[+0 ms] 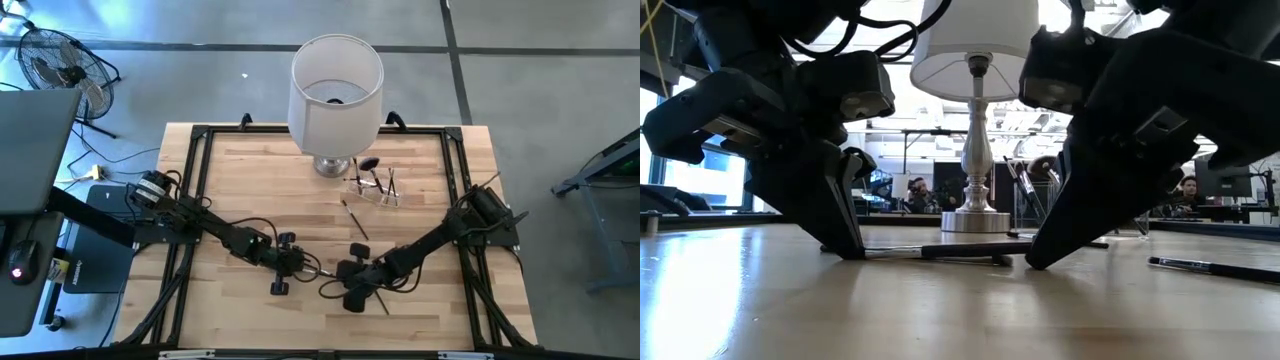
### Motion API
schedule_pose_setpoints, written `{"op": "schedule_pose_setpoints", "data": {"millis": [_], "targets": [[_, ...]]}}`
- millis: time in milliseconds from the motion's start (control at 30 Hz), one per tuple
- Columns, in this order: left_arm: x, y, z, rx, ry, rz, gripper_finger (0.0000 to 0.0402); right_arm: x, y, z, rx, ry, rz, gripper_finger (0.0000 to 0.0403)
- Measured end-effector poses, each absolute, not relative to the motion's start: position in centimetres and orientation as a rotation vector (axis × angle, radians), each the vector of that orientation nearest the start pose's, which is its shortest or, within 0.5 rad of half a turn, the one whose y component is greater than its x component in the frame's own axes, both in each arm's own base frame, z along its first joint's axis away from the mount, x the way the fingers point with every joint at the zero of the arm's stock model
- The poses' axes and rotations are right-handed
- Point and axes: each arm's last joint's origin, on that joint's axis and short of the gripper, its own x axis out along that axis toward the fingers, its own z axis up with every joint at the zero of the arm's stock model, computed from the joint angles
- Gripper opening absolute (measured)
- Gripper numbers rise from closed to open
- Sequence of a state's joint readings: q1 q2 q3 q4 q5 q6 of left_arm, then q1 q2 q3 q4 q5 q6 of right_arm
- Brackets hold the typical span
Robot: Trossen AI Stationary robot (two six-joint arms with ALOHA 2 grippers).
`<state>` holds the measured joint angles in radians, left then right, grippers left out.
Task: Put items in baskets/containers
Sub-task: Put the eyeshadow brush into the transparent organizer
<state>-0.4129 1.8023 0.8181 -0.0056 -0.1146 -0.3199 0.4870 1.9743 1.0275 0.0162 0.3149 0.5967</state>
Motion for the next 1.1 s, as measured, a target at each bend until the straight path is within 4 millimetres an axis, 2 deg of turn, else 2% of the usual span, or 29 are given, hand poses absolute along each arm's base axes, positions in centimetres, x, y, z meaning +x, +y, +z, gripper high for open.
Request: {"op": "schedule_pose_setpoints", "data": {"millis": [267,533,667,800,1000,1100], "targets": [[29.4,-12.5,11.0,0.008,0.978,-0.152,0.0011,33.2,16.8,10.6,0.222,0.875,-0.104,0.0014],[28.9,-12.4,12.9,0.001,0.962,-0.171,0.0096,33.2,16.8,10.7,0.238,0.873,-0.108,0.0013],[27.3,-11.7,15.8,-0.010,0.980,-0.164,0.0129,33.1,16.7,11.1,0.263,0.861,-0.129,0.0013],[25.0,-10.5,19.4,-0.058,0.962,-0.074,0.0142,32.7,17.0,12.0,0.257,0.846,-0.128,0.0013],[22.4,-9.2,24.3,-0.091,0.745,0.077,0.0143,31.5,17.8,14.5,0.278,0.730,-0.235,0.0013],[21.1,-9.1,25.9,-0.079,0.644,0.135,0.0143,30.2,18.5,16.3,0.274,0.629,-0.313,0.0013]]}}
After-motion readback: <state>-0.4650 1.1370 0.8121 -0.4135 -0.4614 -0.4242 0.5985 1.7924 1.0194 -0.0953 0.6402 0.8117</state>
